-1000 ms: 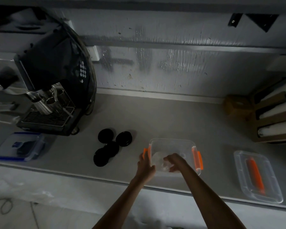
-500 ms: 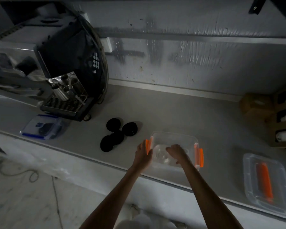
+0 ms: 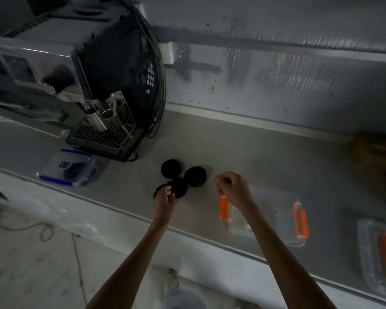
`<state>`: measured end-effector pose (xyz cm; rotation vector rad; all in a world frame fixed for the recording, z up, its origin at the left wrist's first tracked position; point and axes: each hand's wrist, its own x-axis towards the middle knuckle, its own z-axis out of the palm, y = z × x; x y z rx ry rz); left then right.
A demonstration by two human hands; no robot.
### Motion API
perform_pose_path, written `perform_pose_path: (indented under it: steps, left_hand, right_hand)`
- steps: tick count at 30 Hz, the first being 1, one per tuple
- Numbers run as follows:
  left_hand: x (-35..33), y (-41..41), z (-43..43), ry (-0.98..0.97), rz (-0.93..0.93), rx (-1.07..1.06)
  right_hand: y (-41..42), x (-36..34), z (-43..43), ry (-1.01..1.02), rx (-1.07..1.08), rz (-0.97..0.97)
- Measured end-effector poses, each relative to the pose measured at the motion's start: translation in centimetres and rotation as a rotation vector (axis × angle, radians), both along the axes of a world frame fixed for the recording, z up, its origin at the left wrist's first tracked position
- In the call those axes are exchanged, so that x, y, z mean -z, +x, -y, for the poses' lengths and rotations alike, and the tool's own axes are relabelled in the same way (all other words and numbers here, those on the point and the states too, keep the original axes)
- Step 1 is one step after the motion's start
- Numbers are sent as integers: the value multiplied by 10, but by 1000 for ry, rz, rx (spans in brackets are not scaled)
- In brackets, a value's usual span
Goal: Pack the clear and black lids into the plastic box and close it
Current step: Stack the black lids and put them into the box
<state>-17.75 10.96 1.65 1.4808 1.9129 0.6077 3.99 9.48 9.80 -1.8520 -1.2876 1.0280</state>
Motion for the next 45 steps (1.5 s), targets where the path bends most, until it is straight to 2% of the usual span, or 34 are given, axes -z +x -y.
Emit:
perform_pose_path:
  steps: [3, 7, 11, 12, 14, 16, 19, 22, 25, 27, 31, 35, 41, 43, 45]
  left_hand:
    - [16, -25, -25, -4, -69, 109]
    - [42, -48, -51, -17, -191, 275]
    - [57, -53, -77, 51, -210, 307]
    - [59, -54, -86, 93, -197, 275]
    - [60, -54, -107, 158, -183, 193]
    - [59, -51, -130, 138, -214, 147]
    - [64, -47, -163, -67, -282, 167]
    - [76, -43, -182, -260, -273, 254]
    - [84, -40, -192, -284, -301, 317]
    - [83, -40, -199, -305, -255, 299]
    - [75, -47, -211, -337, -103, 220]
    - [77, -59, -215, -341, -112, 239]
    - [77, -66, -209, -318, -161, 262]
    - [74, -66, -208, -329, -111, 244]
    - [70, -62, -210, -363, 2, 218]
  right_hand:
    - [-33, 26, -51, -87, 29, 81]
    - [-61, 77, -113, -347, 47, 265]
    - [-71, 113, -134, -563, 235, 11]
    - [-74, 120, -136, -592, 281, 8]
    - [-80, 130, -138, -592, 342, 65]
    - [-84, 137, -138, -586, 407, -24]
    - [-86, 146, -134, -562, 482, -200]
    - [-86, 154, -128, -490, 534, -274]
    - [-84, 156, -123, -427, 613, -368]
    - [-79, 157, -120, -387, 662, -405]
    - [-71, 158, -111, -379, 652, -215]
    - [-68, 154, -108, -339, 490, 119]
    - [-69, 151, -114, -341, 456, 168]
    - [-68, 152, -114, -344, 527, 62]
    - [-68, 151, -115, -320, 674, -236]
